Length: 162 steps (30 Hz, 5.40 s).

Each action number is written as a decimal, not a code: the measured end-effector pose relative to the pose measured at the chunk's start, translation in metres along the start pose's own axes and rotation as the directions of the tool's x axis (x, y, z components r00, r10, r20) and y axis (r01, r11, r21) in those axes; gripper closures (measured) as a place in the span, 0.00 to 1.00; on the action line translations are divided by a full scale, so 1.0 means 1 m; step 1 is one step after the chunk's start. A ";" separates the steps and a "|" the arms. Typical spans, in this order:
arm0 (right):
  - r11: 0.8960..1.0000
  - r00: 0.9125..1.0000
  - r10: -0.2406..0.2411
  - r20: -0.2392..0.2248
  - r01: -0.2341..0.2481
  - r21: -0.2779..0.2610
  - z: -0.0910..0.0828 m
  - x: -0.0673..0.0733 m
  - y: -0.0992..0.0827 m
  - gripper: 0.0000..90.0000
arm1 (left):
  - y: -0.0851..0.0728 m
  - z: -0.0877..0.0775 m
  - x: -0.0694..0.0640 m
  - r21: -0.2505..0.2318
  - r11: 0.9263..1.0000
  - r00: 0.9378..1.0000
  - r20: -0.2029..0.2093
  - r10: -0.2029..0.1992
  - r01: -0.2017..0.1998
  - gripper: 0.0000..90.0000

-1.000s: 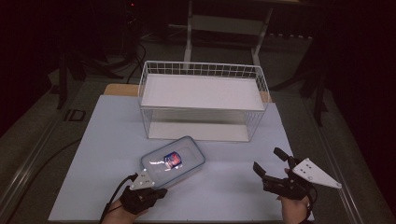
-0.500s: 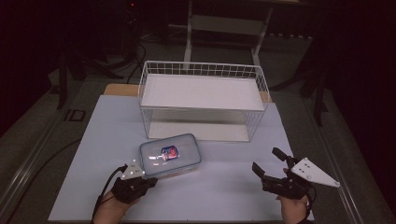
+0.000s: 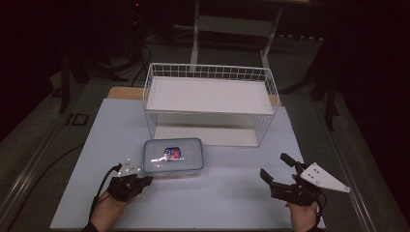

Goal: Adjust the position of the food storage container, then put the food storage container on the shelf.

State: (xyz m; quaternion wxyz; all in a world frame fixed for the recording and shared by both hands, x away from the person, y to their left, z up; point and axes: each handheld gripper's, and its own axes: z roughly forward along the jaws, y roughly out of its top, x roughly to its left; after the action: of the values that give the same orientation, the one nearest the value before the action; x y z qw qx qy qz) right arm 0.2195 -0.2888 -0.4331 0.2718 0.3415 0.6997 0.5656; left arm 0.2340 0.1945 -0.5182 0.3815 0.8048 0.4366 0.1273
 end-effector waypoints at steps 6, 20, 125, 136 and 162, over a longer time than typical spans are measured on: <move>1.000 1.000 0.000 -0.002 0.000 -0.002 0.000 0.000 0.001 0.13 | 0.000 -0.012 0.020 -0.008 1.000 0.999 -0.048 -0.017 0.016 1.00; 1.000 1.000 0.002 -0.007 -0.002 -0.001 0.001 0.001 0.000 0.13 | 0.034 0.001 0.061 -0.052 0.999 0.991 -0.131 -0.013 0.006 1.00; 0.990 0.990 -0.138 -0.001 0.138 -0.003 0.021 -0.002 0.010 0.12 | 0.129 0.080 -0.015 -0.114 0.988 0.942 0.328 -0.066 0.109 0.01; 0.991 0.994 -0.093 -0.053 0.098 0.091 0.037 -0.006 0.008 0.16 | 0.124 0.108 -0.002 0.013 0.970 0.909 0.344 -0.233 0.243 0.01; 0.986 0.998 -0.036 -0.041 0.042 0.162 0.043 -0.008 -0.006 0.11 | 0.108 0.126 0.013 0.288 0.884 0.735 0.492 -0.467 0.368 0.45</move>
State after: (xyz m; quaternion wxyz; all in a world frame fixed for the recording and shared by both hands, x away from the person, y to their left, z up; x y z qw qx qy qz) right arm 0.2559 -0.2696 -0.4476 0.2407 0.3378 0.7553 0.5075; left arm 0.3750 0.1059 -0.5270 0.4382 0.7173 0.4878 -0.2357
